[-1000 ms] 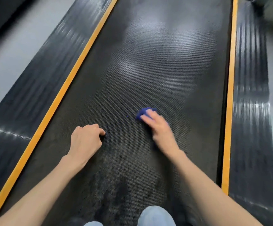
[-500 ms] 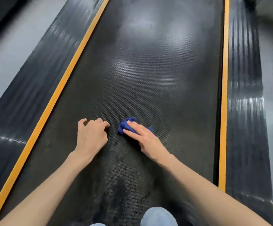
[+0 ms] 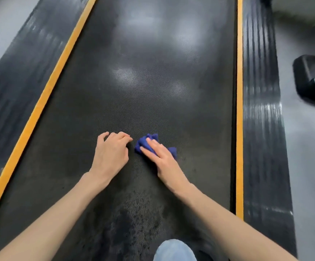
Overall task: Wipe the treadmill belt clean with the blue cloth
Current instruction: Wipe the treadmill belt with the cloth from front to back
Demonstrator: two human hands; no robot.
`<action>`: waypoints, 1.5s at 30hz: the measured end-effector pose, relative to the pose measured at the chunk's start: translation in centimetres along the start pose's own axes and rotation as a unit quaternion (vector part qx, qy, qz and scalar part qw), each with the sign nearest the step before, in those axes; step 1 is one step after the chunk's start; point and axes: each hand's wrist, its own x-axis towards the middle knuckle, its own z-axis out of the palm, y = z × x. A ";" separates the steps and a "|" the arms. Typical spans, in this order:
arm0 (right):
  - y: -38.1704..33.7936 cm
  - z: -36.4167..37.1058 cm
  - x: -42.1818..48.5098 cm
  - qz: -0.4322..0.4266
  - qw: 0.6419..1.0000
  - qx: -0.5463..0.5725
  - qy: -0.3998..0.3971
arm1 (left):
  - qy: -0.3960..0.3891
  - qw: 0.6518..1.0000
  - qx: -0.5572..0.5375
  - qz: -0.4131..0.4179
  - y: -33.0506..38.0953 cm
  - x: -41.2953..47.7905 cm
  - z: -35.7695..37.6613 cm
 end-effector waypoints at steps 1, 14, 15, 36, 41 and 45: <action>1.0 -0.7 -0.7 -0.008 1.000 -0.011 -0.004 | -0.004 1.000 -0.009 0.008 0.5 0.4 0.2; 9.9 -9.2 0.5 0.332 0.931 0.036 0.147 | -0.016 0.996 0.040 0.075 4.0 2.5 2.3; 10.1 -9.8 1.9 0.349 0.925 0.043 0.147 | -0.023 0.995 0.051 0.081 4.0 2.6 2.3; 4.0 -11.7 -0.5 0.472 0.873 -0.052 -0.111 | -0.297 0.950 0.085 0.051 6.1 5.7 0.7; 2.5 -10.4 -0.6 0.490 0.869 -0.037 -0.060 | -0.297 0.948 0.080 0.081 4.8 5.5 1.0; 3.4 -9.1 -2.0 0.475 0.878 -0.050 -0.029 | -0.279 0.946 0.124 0.111 4.8 5.9 1.1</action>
